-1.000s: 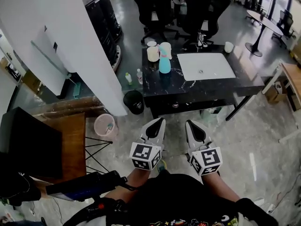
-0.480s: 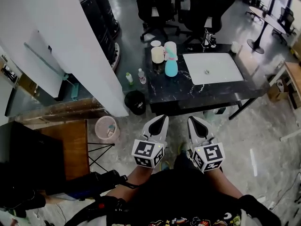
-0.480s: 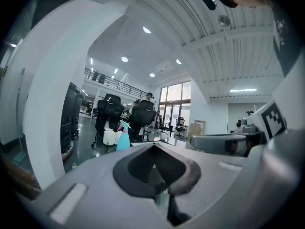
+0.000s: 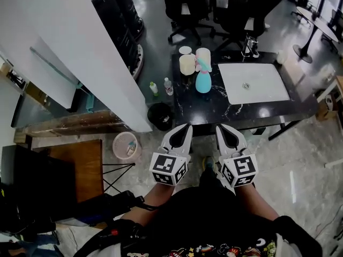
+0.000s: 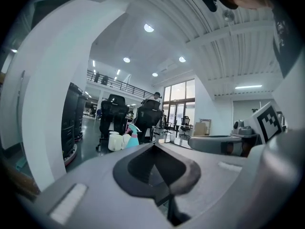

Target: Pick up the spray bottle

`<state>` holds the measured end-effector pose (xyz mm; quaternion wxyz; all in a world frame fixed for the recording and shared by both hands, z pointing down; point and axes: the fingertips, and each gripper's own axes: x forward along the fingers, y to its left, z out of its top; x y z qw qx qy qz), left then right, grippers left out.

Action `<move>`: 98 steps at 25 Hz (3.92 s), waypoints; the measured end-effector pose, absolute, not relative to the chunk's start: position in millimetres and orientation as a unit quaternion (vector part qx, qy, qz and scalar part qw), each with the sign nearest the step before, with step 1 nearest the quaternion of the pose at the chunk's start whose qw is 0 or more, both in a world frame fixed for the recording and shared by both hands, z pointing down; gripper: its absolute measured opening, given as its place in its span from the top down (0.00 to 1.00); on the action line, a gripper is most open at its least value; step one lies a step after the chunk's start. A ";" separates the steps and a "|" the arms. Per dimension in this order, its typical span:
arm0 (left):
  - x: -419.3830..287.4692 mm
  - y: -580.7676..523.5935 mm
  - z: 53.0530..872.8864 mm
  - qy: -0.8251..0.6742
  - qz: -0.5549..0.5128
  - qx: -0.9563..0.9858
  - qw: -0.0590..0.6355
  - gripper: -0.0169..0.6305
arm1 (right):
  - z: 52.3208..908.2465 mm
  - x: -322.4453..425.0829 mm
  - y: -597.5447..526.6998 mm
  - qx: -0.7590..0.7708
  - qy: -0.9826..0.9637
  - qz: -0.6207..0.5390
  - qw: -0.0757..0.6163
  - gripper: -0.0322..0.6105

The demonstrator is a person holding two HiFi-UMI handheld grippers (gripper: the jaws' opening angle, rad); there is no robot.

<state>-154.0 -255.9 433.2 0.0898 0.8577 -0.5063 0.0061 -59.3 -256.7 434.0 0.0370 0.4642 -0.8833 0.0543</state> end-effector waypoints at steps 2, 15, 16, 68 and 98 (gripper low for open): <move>-152.2 -279.7 431.3 -0.509 0.007 0.856 0.089 0.97 | 434.3 -59.0 -281.3 0.460 -0.886 0.053 0.036 0.91; -139.3 -413.2 450.4 -0.532 0.041 0.840 0.095 0.97 | 453.1 -64.5 -434.7 0.429 -0.901 0.043 0.049 0.78; -140.0 -420.2 451.7 -0.536 0.043 0.838 0.096 0.97 | 457.1 -65.4 -444.5 0.426 -0.902 0.045 0.051 0.77; -162.6 -468.5 449.6 -0.575 0.036 0.813 0.084 0.97 | 418.3 -76.6 -493.6 0.409 -0.912 0.011 0.011 0.68; -135.3 -272.9 392.9 -0.543 -0.007 0.839 0.040 0.97 | 391.2 -21.1 -259.9 0.488 -0.872 0.033 0.014 0.69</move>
